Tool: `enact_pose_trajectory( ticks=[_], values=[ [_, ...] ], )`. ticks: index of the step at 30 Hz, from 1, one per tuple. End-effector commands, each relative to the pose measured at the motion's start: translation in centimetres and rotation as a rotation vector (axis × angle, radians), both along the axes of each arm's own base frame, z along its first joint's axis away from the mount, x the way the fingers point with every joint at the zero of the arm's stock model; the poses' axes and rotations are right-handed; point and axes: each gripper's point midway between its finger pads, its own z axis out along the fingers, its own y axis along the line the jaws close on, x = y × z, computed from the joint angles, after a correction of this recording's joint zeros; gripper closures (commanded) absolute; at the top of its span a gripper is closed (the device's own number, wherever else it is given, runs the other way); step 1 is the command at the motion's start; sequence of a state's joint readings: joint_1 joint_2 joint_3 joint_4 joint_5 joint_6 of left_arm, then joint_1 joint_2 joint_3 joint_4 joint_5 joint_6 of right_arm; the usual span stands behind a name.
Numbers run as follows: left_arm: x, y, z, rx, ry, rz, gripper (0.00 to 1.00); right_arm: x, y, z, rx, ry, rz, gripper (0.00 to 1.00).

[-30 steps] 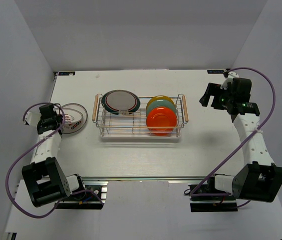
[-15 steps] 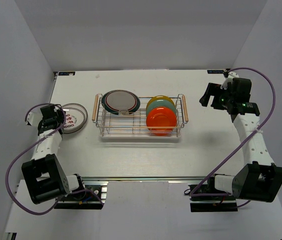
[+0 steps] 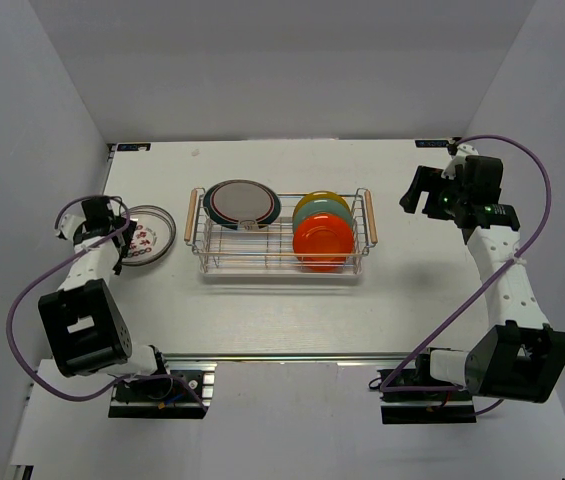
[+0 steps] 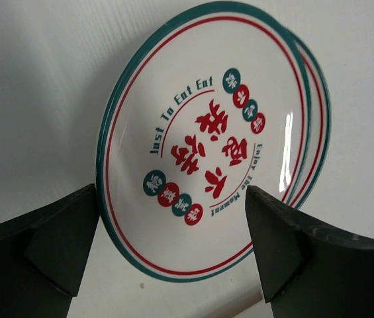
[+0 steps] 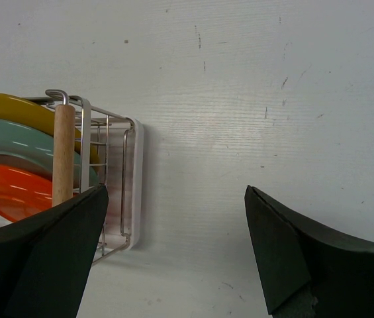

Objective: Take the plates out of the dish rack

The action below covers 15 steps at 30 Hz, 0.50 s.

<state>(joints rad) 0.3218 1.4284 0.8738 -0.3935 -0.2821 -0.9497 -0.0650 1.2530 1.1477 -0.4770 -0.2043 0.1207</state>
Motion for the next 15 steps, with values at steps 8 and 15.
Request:
enact_pose_trajectory(
  ticks=[8, 15],
  values=[
    [-3.2, -0.2, 1.3, 0.017, 0.177, -0.054, 0.02, -0.1, 0.0, -0.7, 0.005, 0.025, 0.002, 0.11],
    [-1.5, -0.8, 3.3, 0.036, 0.139, -0.156, 0.02, -0.2, -0.1, -0.8, -0.001, 0.024, 0.006, 0.11]
  ],
)
